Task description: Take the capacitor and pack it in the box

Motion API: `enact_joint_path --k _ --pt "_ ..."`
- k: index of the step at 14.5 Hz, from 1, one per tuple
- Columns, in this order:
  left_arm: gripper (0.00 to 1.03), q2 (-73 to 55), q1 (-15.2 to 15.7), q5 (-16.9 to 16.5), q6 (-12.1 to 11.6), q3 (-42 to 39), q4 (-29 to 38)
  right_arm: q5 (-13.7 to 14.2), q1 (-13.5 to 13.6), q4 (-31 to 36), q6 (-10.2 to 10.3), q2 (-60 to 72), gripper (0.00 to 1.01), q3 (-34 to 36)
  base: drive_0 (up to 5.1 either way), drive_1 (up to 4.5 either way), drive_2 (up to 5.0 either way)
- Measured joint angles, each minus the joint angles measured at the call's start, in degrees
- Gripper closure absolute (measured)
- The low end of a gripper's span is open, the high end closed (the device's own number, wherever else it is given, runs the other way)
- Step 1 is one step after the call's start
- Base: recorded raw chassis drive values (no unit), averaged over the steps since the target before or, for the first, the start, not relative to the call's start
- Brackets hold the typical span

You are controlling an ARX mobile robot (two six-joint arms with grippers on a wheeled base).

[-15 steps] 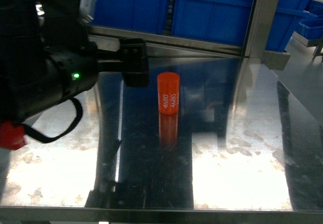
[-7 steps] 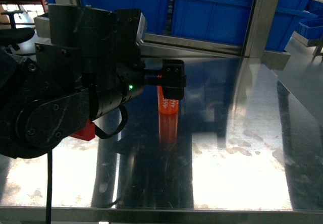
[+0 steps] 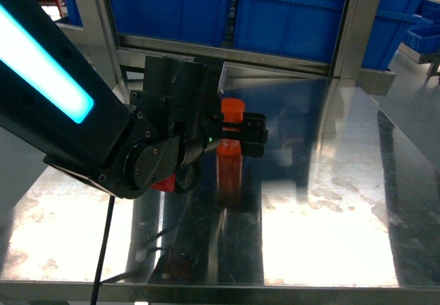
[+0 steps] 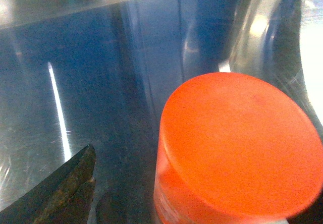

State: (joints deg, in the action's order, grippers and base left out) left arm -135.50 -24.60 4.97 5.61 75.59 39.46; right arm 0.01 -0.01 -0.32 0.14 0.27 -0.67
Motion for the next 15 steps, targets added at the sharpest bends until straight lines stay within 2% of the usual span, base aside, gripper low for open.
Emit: enact_joint_path --k 1,2,3,4,5,7,11,15 --pt "0.05 -1.49 -0.04 0.02 0.07 2.12 -0.68 0.00 0.00 0.02 0.00 0.00 0.03 0.00 0.0 0.00 0.0" --pt "0.25 -3.65 -0.07 -0.33 1.49 7.56 -5.68 0.00 0.00 0.02 0.00 0.00 0.03 0.00 0.0 0.00 0.0" --pt "0.59 -3.61 -0.04 -1.09 1.53 7.76 -6.34 -0.02 0.00 0.00 0.00 0.00 0.03 0.00 0.0 0.00 0.0" --pt "0.60 4.66 1.33 -1.18 2.01 -4.04 2.32 0.00 0.00 0.00 0.00 0.00 0.03 0.00 0.0 0.00 0.0" --pt "0.60 12.31 3.02 -1.22 1.88 -11.13 7.91 -0.02 0.00 0.02 0.00 0.00 0.03 0.00 0.0 0.00 0.0" --pt "0.60 27.45 6.88 -0.90 -0.55 -24.48 18.47 -0.02 0.00 0.02 0.02 0.00 0.03 0.00 0.0 0.00 0.0" --pt "0.60 35.36 9.68 -1.36 -1.62 -33.16 21.46 0.00 0.00 0.02 0.00 0.00 0.03 0.00 0.0 0.00 0.0" --pt "0.60 43.65 12.33 -3.17 -1.55 -41.51 20.13 -0.02 0.00 0.02 0.00 0.00 0.03 0.00 0.0 0.00 0.0"
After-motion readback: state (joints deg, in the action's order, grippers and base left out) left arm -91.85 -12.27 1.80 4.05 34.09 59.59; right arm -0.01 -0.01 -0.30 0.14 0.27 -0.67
